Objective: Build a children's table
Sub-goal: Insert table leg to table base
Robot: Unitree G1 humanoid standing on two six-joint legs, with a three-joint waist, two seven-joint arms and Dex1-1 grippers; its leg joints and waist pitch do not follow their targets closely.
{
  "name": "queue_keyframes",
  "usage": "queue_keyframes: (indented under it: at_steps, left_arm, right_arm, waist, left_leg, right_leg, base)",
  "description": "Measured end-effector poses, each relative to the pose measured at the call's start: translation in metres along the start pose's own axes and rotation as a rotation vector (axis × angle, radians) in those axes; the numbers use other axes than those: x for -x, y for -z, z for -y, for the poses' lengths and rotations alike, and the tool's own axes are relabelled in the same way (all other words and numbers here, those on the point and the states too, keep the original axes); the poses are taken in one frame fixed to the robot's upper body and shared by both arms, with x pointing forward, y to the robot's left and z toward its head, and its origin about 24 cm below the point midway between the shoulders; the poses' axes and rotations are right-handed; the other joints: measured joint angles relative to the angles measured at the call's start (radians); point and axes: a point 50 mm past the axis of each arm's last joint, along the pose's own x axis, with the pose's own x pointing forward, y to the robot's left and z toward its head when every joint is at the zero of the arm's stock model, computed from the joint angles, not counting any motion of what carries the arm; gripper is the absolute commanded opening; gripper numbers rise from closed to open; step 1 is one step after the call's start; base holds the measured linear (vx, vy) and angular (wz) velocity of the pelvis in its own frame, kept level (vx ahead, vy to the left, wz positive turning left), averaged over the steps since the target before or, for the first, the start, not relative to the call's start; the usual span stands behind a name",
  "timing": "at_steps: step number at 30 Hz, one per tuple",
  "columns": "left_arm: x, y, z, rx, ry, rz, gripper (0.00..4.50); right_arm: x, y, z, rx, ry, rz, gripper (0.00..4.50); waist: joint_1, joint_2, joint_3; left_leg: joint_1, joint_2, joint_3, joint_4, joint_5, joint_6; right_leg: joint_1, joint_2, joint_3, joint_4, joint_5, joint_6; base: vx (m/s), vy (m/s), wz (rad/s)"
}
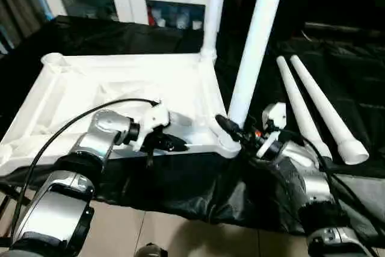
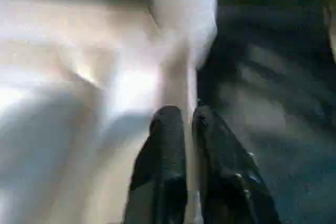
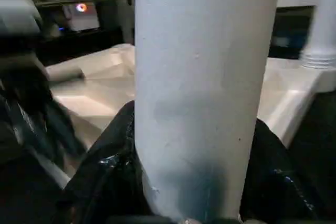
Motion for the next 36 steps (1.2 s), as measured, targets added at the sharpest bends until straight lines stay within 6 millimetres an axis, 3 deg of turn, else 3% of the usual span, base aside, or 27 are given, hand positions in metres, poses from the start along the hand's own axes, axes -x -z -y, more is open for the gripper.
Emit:
queue_keyframes:
  at_steps: [5, 9, 13, 17, 21, 26, 36]
  left_arm:
    - [0.005, -0.043, -0.018, -0.045, -0.092, 0.149, 0.67]
    - [-0.014, -0.066, -0.032, -0.025, -0.263, 0.188, 0.67]
    - [-0.039, -0.077, -0.034, -0.033, -0.354, 0.16, 0.67]
    - [-0.069, -0.091, -0.023, -0.006, -0.288, 0.226, 0.67]
    - [-0.087, -0.12, -0.007, -0.035, -0.164, 0.324, 0.67]
    - [-0.093, -0.14, 0.004, -0.057, -0.102, 0.386, 0.67]
    - [-0.096, -0.148, 0.015, -0.092, -0.068, 0.387, 0.67]
  right_arm:
    - [0.004, -0.002, 0.005, 0.006, 0.029, -0.005, 1.89]
    - [0.004, -0.001, 0.004, 0.005, 0.029, -0.008, 1.89]
    - [0.003, -0.001, 0.003, 0.006, 0.025, -0.005, 1.89]
    - [0.003, 0.0, 0.003, 0.009, 0.025, -0.005, 1.89]
    - [0.003, 0.0, 0.003, 0.014, 0.025, -0.008, 1.89]
    - [0.007, 0.001, 0.004, 0.015, 0.033, -0.011, 1.89]
    - [0.007, 0.002, 0.003, 0.019, 0.017, -0.027, 1.89]
  waist:
    - [0.013, 0.0, 0.0]
    - [0.014, 0.0, 0.0]
    - [0.014, 0.0, 0.0]
    - [0.014, 0.0, 0.0]
    - [0.016, 0.0, 0.0]
    - [0.014, 0.0, 0.0]
    - [-0.006, 0.0, 0.0]
  left_leg:
    - [0.0, 0.001, 0.0, 0.0, 0.0, 0.001]
    - [0.0, 0.001, 0.0, 0.003, 0.0, 0.001]
    - [0.0, 0.001, 0.0, 0.002, 0.001, 0.002]
    - [0.0, 0.001, 0.0, 0.003, 0.003, 0.006]
    - [0.0, 0.001, 0.0, 0.003, 0.003, 0.007]
    - [0.001, 0.002, 0.0, 0.006, 0.005, 0.008]
    - [0.002, 0.001, 0.0, 0.005, 0.007, 0.011]
  right_leg:
    - [0.0, 0.0, -0.001, 0.001, 0.0, 0.0]
    - [0.001, 0.0, -0.001, 0.001, 0.0, 0.0]
    - [0.001, 0.0, -0.001, 0.001, 0.0, 0.0]
    - [0.001, 0.0, -0.001, 0.001, 0.0, 0.0]
    - [0.001, 0.0, -0.001, 0.002, 0.0, 0.0]
    - [0.001, 0.0, -0.001, 0.006, 0.0, 0.0]
    - [0.002, 0.0, -0.001, 0.007, 0.001, -0.001]
  base:
    - [0.0, 0.0, 0.0]
    - [0.0, 0.0, 0.0]
    - [0.0, 0.0, 0.0]
    - [0.0, 0.0, 0.0]
    - [0.0, 0.0, 0.0]
    - [0.0, 0.0, 0.0]
    - [0.0, 0.0, 0.0]
